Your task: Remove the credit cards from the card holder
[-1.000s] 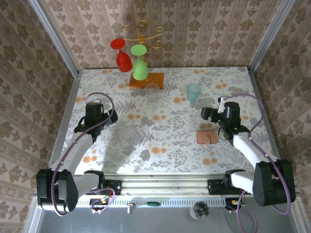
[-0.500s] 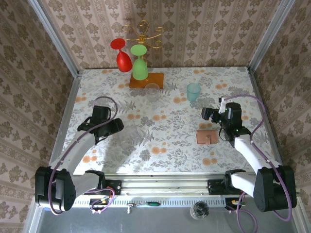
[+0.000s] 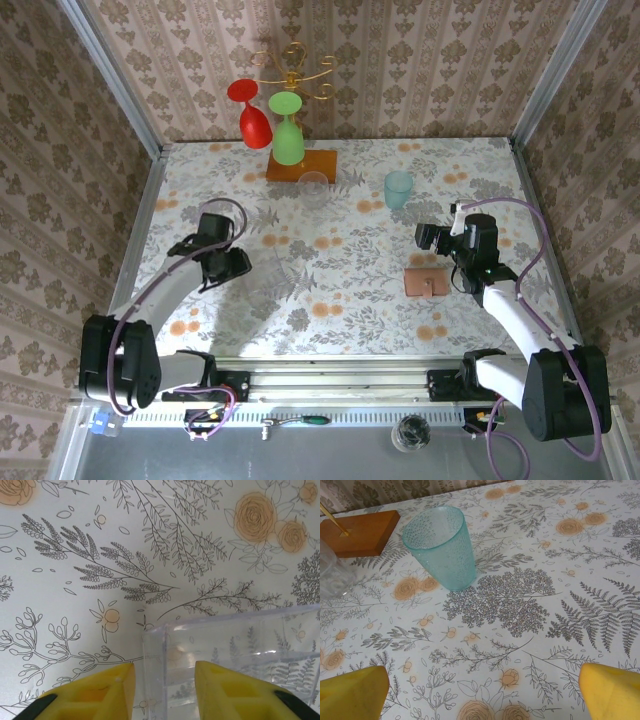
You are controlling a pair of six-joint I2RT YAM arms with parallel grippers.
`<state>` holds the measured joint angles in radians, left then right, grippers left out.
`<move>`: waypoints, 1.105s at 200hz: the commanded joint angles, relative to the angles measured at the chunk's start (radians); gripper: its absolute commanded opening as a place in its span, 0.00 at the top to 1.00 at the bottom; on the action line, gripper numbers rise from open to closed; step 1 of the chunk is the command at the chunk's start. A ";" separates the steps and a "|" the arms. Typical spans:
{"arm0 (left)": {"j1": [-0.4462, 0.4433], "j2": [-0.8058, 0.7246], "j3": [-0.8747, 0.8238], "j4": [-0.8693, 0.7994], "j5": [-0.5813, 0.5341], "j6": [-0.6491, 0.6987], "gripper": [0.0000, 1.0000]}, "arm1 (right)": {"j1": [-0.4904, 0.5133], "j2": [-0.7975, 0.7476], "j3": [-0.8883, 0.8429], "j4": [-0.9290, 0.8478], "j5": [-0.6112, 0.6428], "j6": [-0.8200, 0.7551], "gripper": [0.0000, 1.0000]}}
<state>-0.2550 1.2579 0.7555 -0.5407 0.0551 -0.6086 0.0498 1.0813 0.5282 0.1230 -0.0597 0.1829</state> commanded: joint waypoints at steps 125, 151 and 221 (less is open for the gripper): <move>-0.006 0.117 0.091 -0.053 -0.048 -0.015 0.82 | 0.007 -0.018 -0.014 0.007 -0.015 0.000 0.02; -0.018 0.109 0.079 -0.048 -0.046 -0.025 0.83 | 0.012 -0.018 -0.014 0.006 -0.011 -0.001 0.02; -0.041 0.119 0.116 -0.072 -0.058 -0.027 0.92 | 0.016 -0.011 -0.007 0.006 -0.005 0.000 0.02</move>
<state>-0.2832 1.3682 0.8349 -0.5766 0.0036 -0.6254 0.0574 1.0805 0.5282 0.1234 -0.0601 0.1829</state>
